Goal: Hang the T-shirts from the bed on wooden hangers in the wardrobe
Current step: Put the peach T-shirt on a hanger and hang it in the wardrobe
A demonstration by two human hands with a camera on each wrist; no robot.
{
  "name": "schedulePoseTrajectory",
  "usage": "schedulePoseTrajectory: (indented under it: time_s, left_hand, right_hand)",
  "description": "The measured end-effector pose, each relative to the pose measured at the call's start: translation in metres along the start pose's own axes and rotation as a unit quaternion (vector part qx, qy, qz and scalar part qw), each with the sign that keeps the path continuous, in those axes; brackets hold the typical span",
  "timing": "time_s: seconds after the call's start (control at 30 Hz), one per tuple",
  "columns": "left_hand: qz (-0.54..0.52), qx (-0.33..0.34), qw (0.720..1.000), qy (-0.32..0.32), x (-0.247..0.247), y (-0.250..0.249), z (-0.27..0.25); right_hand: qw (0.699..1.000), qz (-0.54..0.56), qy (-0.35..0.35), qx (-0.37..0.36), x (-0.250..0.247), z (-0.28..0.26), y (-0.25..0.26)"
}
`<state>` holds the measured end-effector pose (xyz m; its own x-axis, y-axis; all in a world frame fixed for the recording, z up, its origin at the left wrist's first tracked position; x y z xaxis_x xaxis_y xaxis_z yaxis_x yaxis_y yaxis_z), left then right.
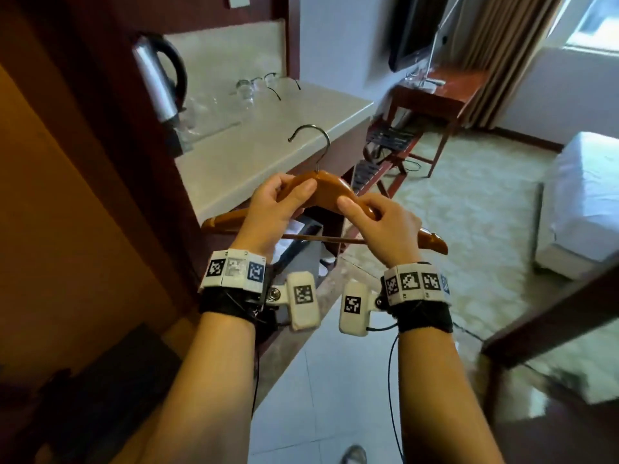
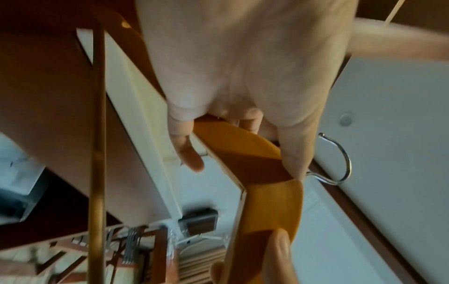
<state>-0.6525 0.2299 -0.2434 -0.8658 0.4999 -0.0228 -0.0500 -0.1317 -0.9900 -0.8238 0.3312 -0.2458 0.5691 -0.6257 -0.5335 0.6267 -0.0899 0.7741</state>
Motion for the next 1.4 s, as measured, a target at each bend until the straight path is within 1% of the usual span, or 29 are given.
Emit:
schedulePoseTrajectory:
  time_s: [0.13, 0.3, 0.53, 0.67, 0.8, 0.9, 0.97, 1.17, 1.27, 1.4]
  left_hand:
    - [0.023, -0.01, 0.999, 0.027, 0.087, 0.011, 0.044]
    - [0.02, 0.002, 0.998, 0.055, 0.188, 0.009, 0.093]
    - [0.011, 0.005, 0.993, 0.12, 0.321, 0.005, 0.16]
    - [0.017, 0.007, 0.987, 0.161, 0.395, 0.014, 0.208]
    - [0.003, -0.002, 0.977, 0.213, 0.475, 0.036, 0.271]
    - [-0.01, -0.001, 0.97, 0.241, 0.535, 0.053, 0.331]
    - [-0.012, -0.002, 0.966, 0.257, 0.575, 0.058, 0.374]
    - [-0.026, -0.002, 0.955, 0.295, 0.678, 0.059, 0.484]
    - [-0.022, -0.007, 0.951, 0.31, 0.719, 0.068, 0.524]
    - [-0.023, -0.015, 0.945, 0.326, 0.788, 0.088, 0.586]
  right_hand:
    - [0.999, -0.007, -0.029, 0.03, -0.058, 0.035, -0.066]
    - [0.998, -0.005, -0.052, 0.046, -0.132, 0.075, -0.127]
    - [0.99, -0.034, -0.107, 0.085, -0.227, 0.126, -0.207]
    - [0.983, -0.053, -0.135, 0.11, -0.274, 0.159, -0.256]
    - [0.978, -0.05, -0.159, 0.124, -0.309, 0.207, -0.319]
    - [0.968, -0.066, -0.196, 0.143, -0.34, 0.254, -0.366]
    - [0.962, -0.078, -0.208, 0.158, -0.359, 0.289, -0.392]
    - [0.949, -0.093, -0.245, 0.175, -0.414, 0.387, -0.459]
    - [0.946, -0.091, -0.249, 0.188, -0.433, 0.422, -0.494]
    - [0.935, -0.106, -0.259, 0.217, -0.464, 0.476, -0.556]
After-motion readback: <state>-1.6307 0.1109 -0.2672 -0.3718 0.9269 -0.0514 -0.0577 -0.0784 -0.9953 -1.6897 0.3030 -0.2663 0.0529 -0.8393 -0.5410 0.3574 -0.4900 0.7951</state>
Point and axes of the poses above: each hand's wrist, its own z-axis towards the middle knuckle, its own x-axis out of the palm, y = z × x, the point moved 10 cm from there along z, towards the middle knuckle, and after that the axes turned 7 degrees about z, right-handed, at the moved point
